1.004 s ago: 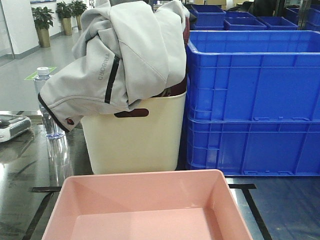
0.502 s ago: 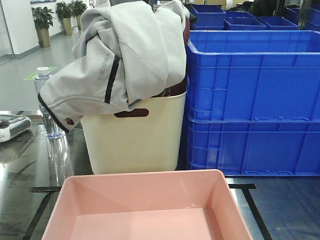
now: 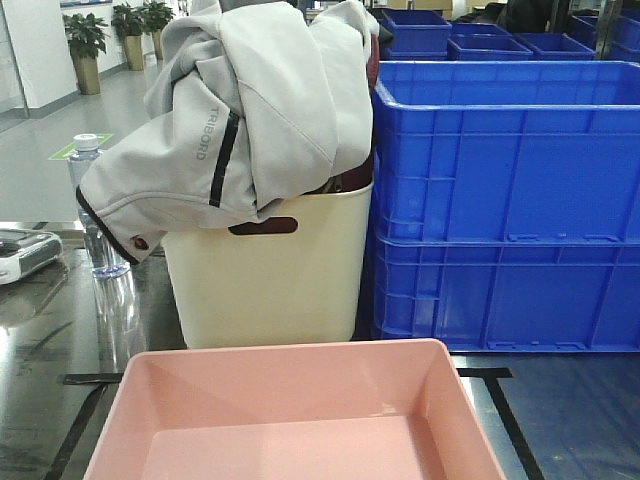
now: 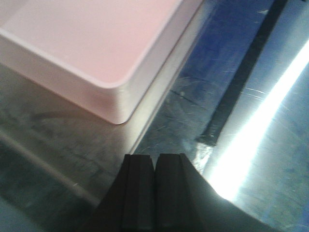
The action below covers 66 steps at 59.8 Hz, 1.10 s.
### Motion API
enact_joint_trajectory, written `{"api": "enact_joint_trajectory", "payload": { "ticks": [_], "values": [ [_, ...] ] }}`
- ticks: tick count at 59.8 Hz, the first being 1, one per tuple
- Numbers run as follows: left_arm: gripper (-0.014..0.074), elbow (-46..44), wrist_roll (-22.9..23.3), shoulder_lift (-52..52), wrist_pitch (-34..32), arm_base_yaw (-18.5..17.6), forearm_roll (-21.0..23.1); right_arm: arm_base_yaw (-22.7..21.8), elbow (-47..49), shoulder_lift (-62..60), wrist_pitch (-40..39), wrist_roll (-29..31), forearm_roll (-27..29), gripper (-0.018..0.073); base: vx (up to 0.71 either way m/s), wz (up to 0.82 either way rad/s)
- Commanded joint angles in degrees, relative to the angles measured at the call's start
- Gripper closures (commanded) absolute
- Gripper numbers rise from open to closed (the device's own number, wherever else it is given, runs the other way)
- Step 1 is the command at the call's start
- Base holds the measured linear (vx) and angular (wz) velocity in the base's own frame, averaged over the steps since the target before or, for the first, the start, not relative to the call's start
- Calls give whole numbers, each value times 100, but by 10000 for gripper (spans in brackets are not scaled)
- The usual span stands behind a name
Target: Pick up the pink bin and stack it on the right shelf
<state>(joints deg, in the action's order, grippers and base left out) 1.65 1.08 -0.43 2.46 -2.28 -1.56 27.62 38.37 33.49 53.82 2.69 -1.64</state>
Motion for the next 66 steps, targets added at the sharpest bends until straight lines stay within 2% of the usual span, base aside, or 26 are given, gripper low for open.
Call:
{"api": "enact_joint_trajectory", "payload": {
  "ticks": [1,9,14,23,34,44,48,66],
  "values": [
    [576,86,59,-113,-479,-1,-3,-629,-237,-322,-1235,68,-75,568,0,0],
    [576,86,59,-113,-479,-1,-3,-1548,-1229,-1197,-2909,68,-194,568,0,0],
    [576,86,59,-113,-479,-1,-3,-1907,-1720,-1691,-3547,68,-211,568,0,0],
    [576,86,59,-113,-479,-1,-3,-2211,-2358,-2257,-4282,57,-176,568,0,0],
    [576,86,65,-113,-479,-1,-3,-2716,-3298,-2946,-5551,-322,-98,568,0,0],
    [576,86,65,-113,-479,-1,-3,-2762,-3991,-3401,-6083,-497,-104,568,0,0],
    [576,86,65,-113,-479,-1,-3,-2762,-4020,-3496,-5871,-491,-118,568,0,0],
    [576,86,65,-113,-479,-1,-3,-2762,-4020,-3496,-5842,-491,-119,568,0,0]
  ]
}}
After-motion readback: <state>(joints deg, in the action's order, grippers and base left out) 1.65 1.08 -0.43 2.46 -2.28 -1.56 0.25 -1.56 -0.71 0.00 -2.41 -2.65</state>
